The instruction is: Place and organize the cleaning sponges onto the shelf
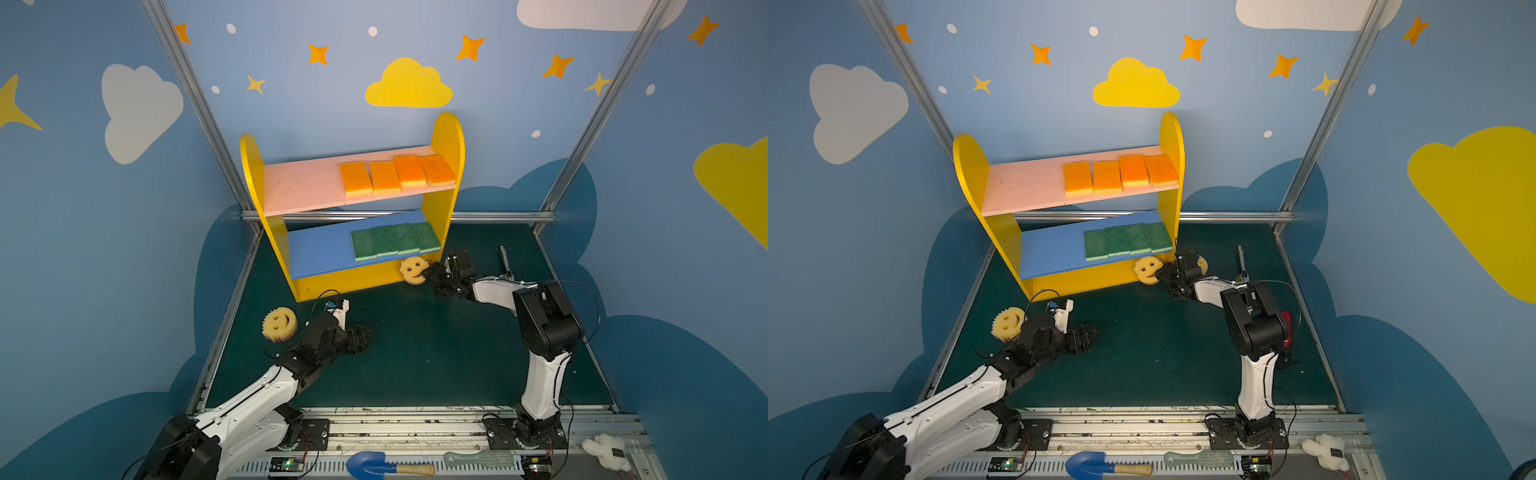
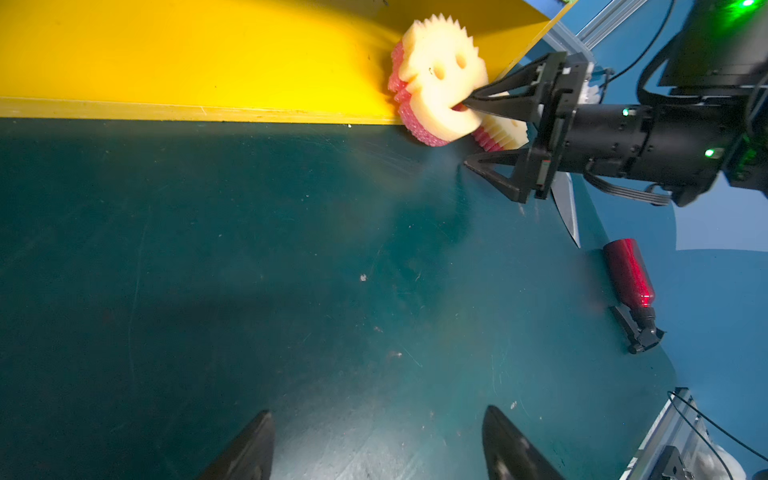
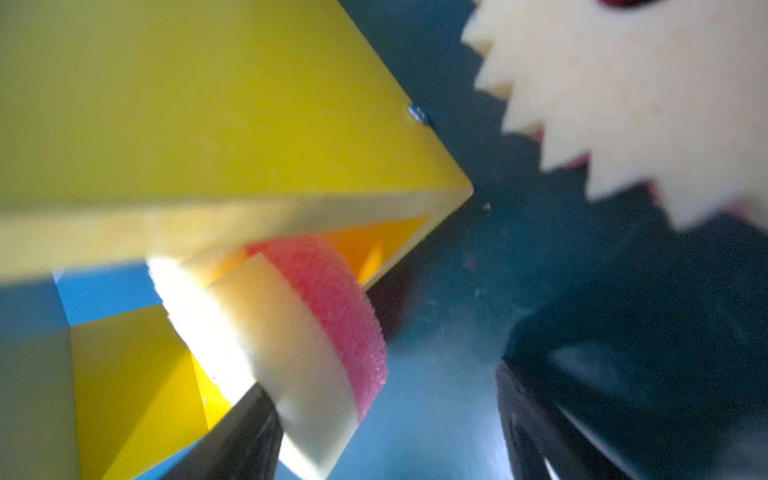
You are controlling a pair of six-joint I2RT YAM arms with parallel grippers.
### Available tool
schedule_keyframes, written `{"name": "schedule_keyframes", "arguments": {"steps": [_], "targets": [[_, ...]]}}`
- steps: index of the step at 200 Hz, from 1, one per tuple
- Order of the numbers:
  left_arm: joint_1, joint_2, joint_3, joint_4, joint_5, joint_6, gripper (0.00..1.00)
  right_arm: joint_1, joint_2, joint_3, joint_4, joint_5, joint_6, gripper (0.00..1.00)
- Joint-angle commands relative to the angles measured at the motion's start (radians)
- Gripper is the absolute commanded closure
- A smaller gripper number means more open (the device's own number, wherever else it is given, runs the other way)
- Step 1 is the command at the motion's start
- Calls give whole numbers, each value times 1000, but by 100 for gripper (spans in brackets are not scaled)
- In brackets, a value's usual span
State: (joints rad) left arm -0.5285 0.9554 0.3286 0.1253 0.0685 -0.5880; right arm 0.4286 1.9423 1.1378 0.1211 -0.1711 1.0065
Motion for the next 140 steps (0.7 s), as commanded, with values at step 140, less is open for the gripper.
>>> {"name": "schedule_keyframes", "arguments": {"steps": [140], "targets": [[4, -79, 7, -88, 1, -6, 22, 12, -90, -5, -90, -1, -74, 23]]}}
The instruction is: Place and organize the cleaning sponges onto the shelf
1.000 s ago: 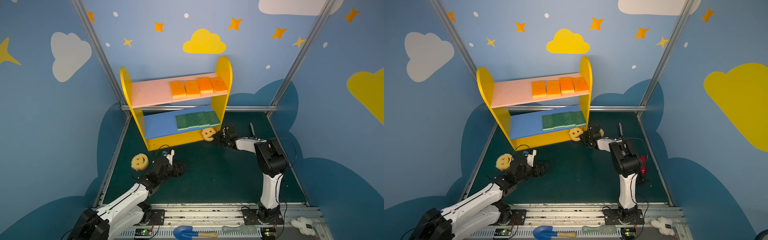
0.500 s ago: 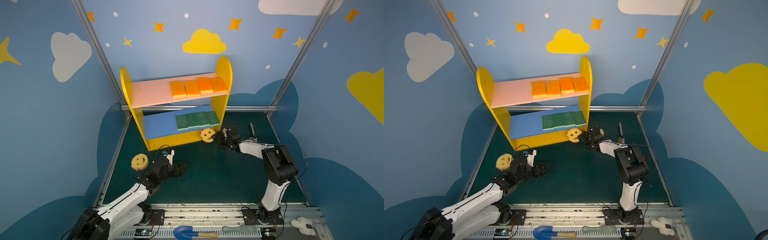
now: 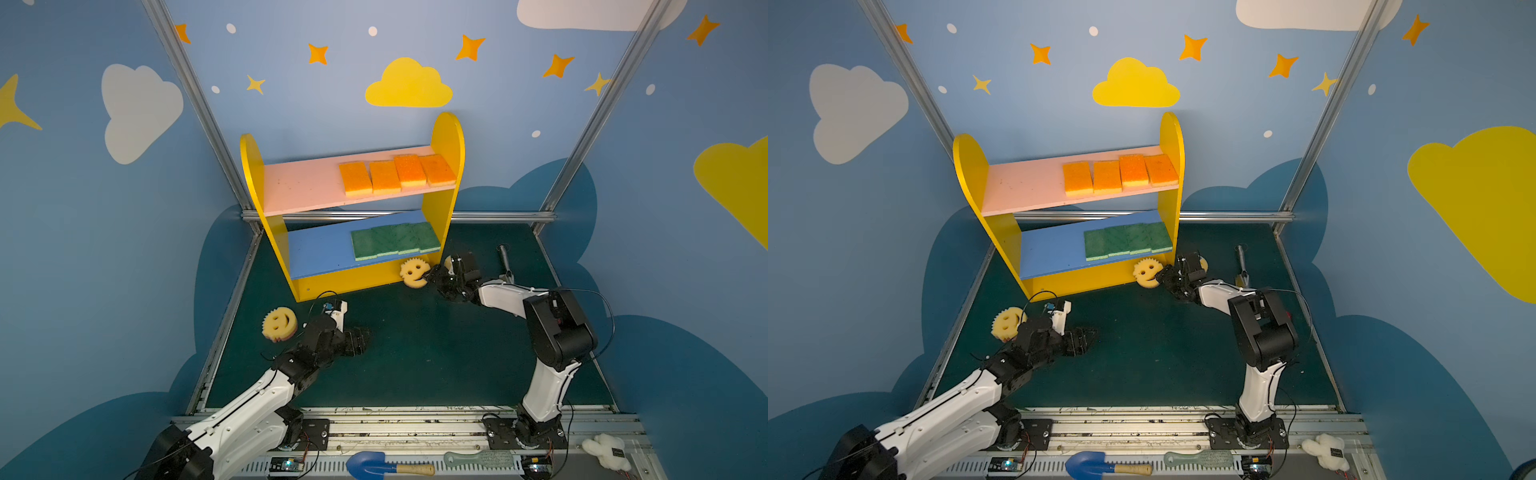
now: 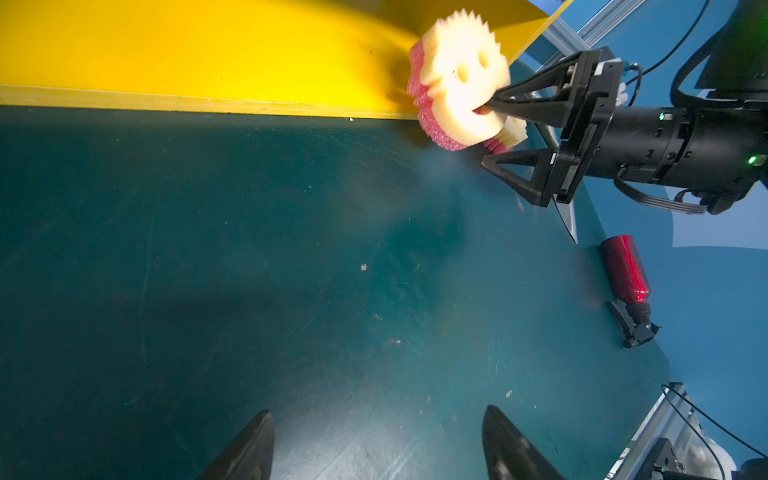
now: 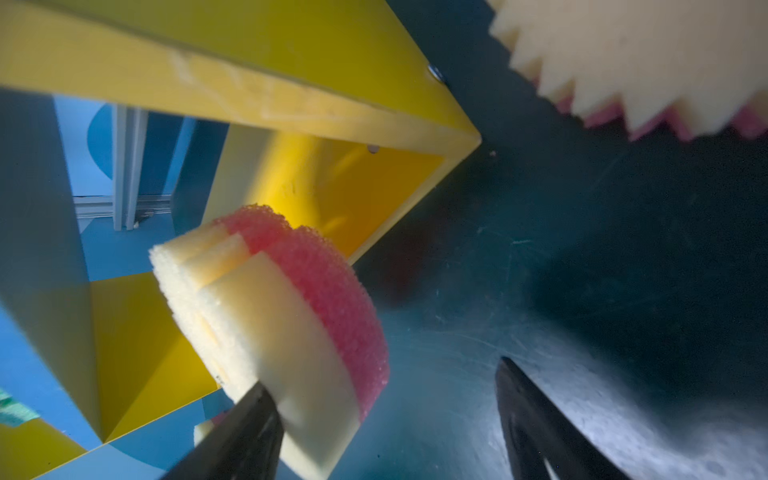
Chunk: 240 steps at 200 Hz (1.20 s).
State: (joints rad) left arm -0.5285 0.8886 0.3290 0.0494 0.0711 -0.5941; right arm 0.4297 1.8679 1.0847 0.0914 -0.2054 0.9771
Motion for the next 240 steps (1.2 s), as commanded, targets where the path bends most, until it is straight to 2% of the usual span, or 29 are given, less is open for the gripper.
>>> {"name": "schedule_keyframes", "arguments": {"steps": [1, 47, 57, 75, 90, 111, 134, 144, 181, 240], "targets": [[4, -12, 7, -12, -2, 0, 22, 12, -18, 49, -64, 36, -47, 23], [4, 15, 10, 15, 8, -6, 23, 38, -95, 2, -90, 101, -127, 24], [4, 32, 6, 49, 26, -7, 29, 34, -88, -2, -102, 74, -130, 24], [4, 97, 25, 113, 79, -8, 45, 39, -73, -10, -126, 23, -134, 25], [3, 162, 78, 104, 129, 15, 48, 48, -104, -81, -65, -2, -124, 25], [1, 247, 105, 178, 191, -10, 43, 52, -125, -146, -25, -74, -109, 26], [-1, 323, 107, 304, 245, -48, 26, 53, -175, -202, -13, -128, -117, 26], [-2, 354, 107, 357, 260, -58, 22, 53, -199, -214, -14, -166, -133, 27], [-5, 442, 122, 474, 284, -85, 22, 51, -270, -204, -93, -305, -205, 32], [-10, 520, 167, 612, 305, -122, 22, 52, -318, -222, -110, -449, -224, 38]]}}
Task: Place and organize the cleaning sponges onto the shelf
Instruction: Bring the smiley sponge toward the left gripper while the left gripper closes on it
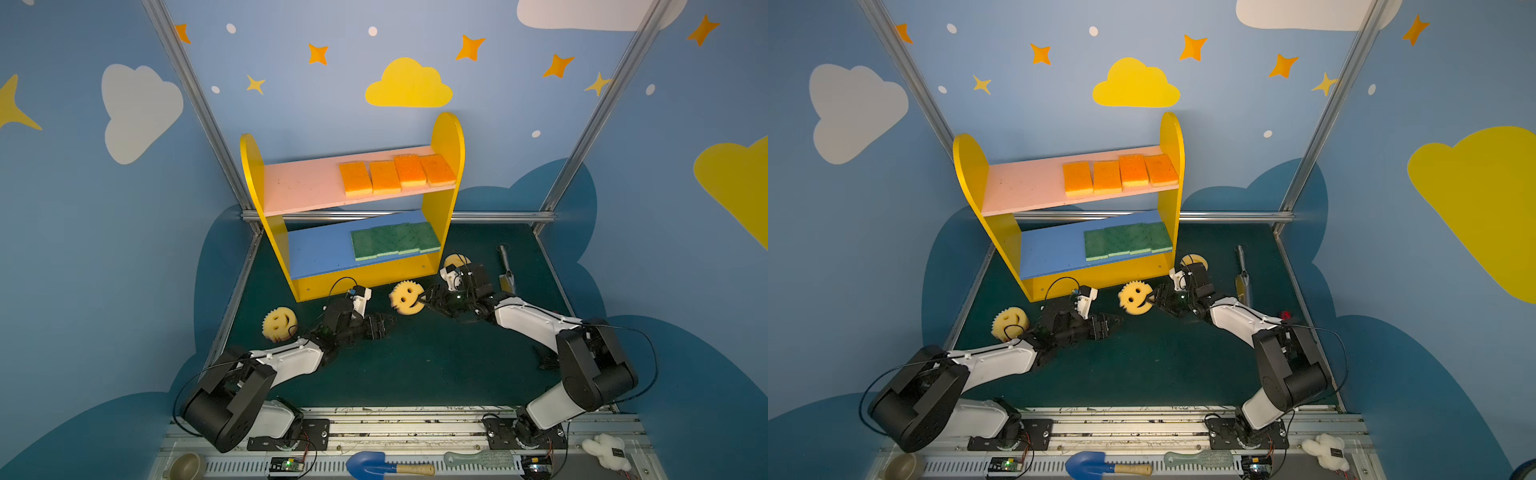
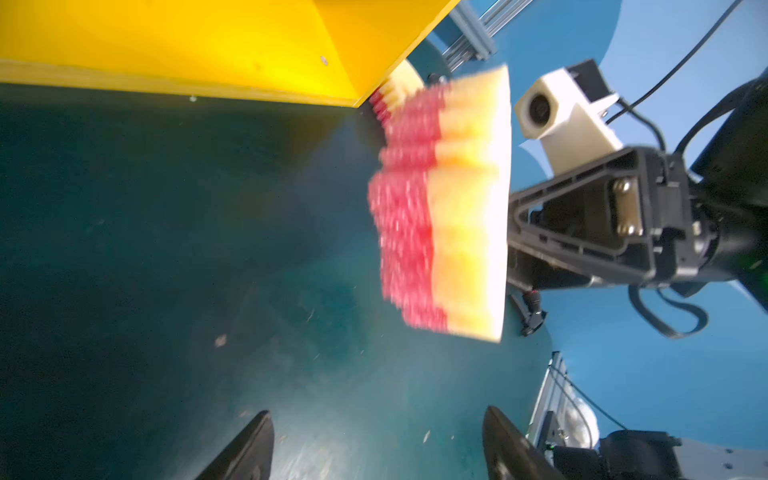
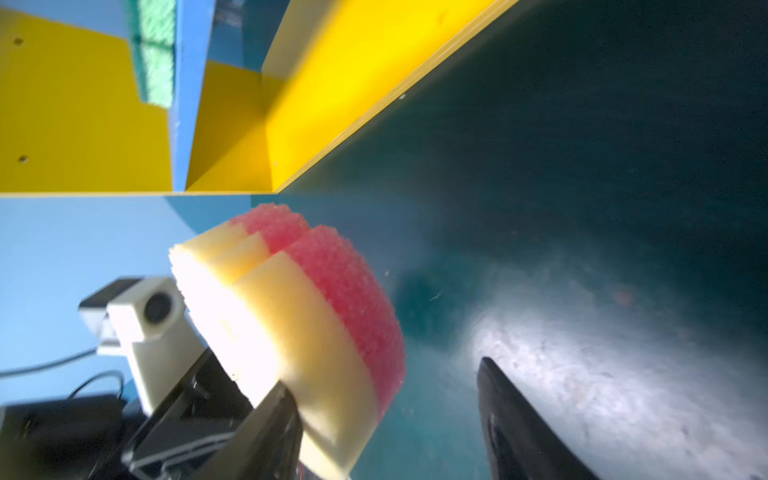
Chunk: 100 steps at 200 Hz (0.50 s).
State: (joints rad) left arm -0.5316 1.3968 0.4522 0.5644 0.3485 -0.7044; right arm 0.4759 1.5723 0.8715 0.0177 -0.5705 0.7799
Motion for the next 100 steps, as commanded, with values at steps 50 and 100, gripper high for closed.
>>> {"name": "schedule_keyframes", "arguments": {"steps": [50, 100], "targets": [[-13, 36, 95, 93, 16, 5, 22, 6, -75, -12, -80, -102, -48, 38], [-13, 123, 117, 187, 37, -34, 28, 10, -109, -10, -100, -143, -47, 39]]}}
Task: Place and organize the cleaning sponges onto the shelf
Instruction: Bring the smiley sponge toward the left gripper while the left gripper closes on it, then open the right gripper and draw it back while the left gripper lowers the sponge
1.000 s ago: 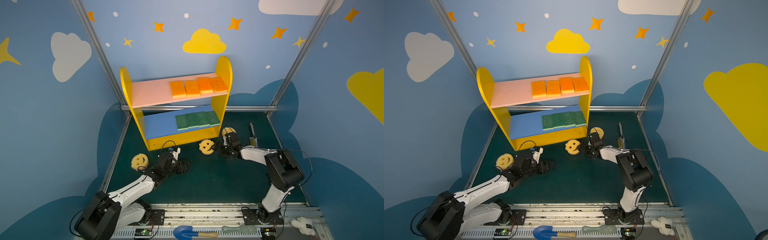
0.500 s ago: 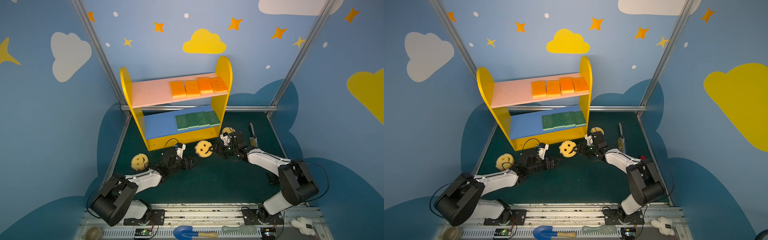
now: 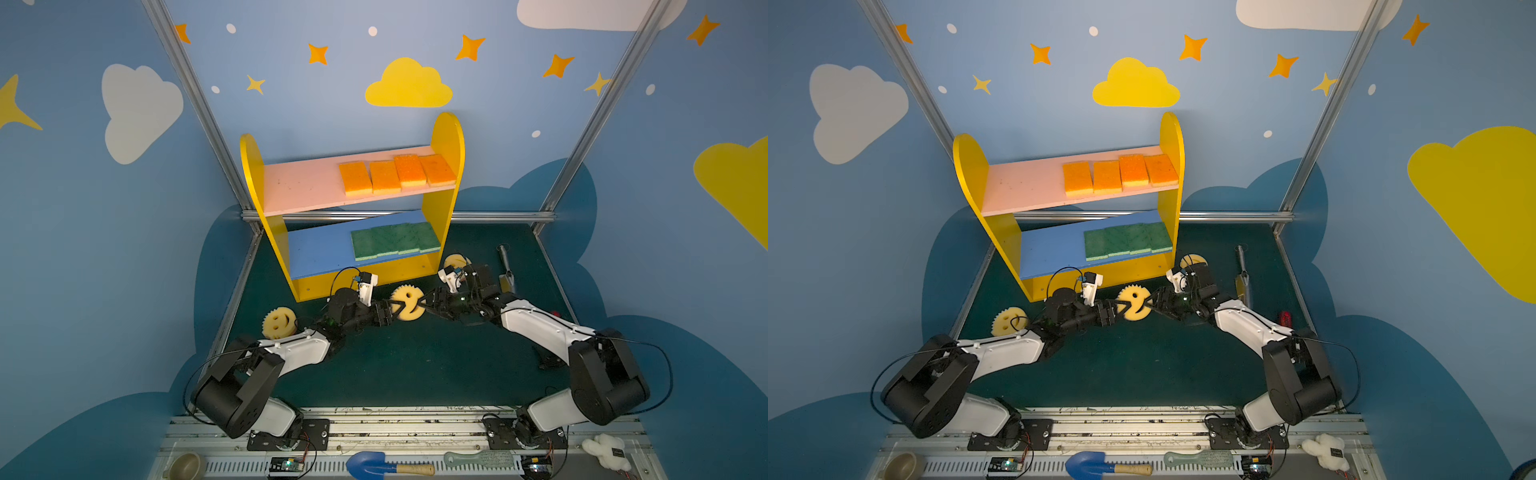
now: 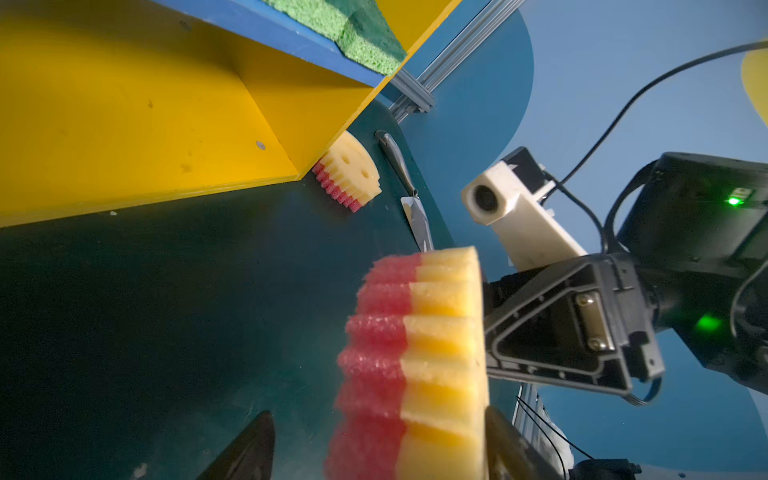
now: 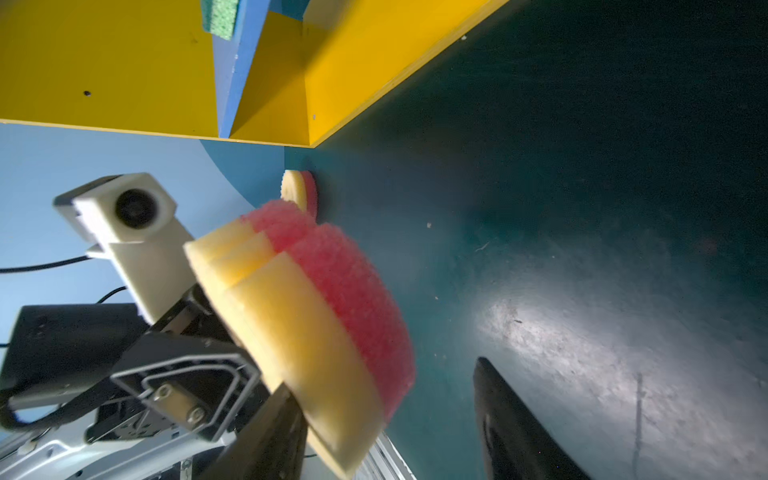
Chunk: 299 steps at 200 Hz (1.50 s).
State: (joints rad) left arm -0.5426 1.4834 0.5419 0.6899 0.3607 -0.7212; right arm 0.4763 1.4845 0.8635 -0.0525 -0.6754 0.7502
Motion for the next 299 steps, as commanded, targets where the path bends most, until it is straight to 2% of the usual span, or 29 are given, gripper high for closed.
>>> {"name": "schedule_keyframes", "arguments": {"steps": [1, 32, 63, 82, 112, 125, 152, 183, 223, 241, 275, 299], "targets": [[-2, 36, 28, 63, 26, -18, 28, 10, -21, -2, -31, -39, -17, 39], [-2, 57, 57, 83, 30, -40, 38, 12, -17, -23, -12, -41, -11, 38], [-2, 70, 73, 100, 43, -52, 57, 12, -3, -34, 10, -41, -9, 37], [-2, 89, 76, 121, 55, -66, 59, 11, 10, -37, 19, -44, -7, 37], [-2, 107, 64, 123, 41, -73, 53, 6, 23, -44, 13, -27, -20, 33], [-2, 114, 58, 125, 39, -77, 51, 3, 32, -53, 26, -29, -18, 35], [-2, 135, 55, 129, 42, -88, 50, -5, 56, -67, 52, -34, -12, 37], [-2, 163, 53, 150, 43, -109, 50, -4, 47, -54, -15, 3, -62, 31], [12, 159, 52, 157, 53, -119, 49, -4, 27, -53, -72, 30, -98, 29], [35, 87, 49, 7, 39, -75, 43, -1, 36, -54, -75, 19, -106, 27], [72, -96, 45, -352, -60, 36, 21, 4, 67, -51, -68, 13, -114, 26], [114, -142, 43, -498, -21, 93, 15, 7, 102, -36, -42, -2, -103, 26]]}}
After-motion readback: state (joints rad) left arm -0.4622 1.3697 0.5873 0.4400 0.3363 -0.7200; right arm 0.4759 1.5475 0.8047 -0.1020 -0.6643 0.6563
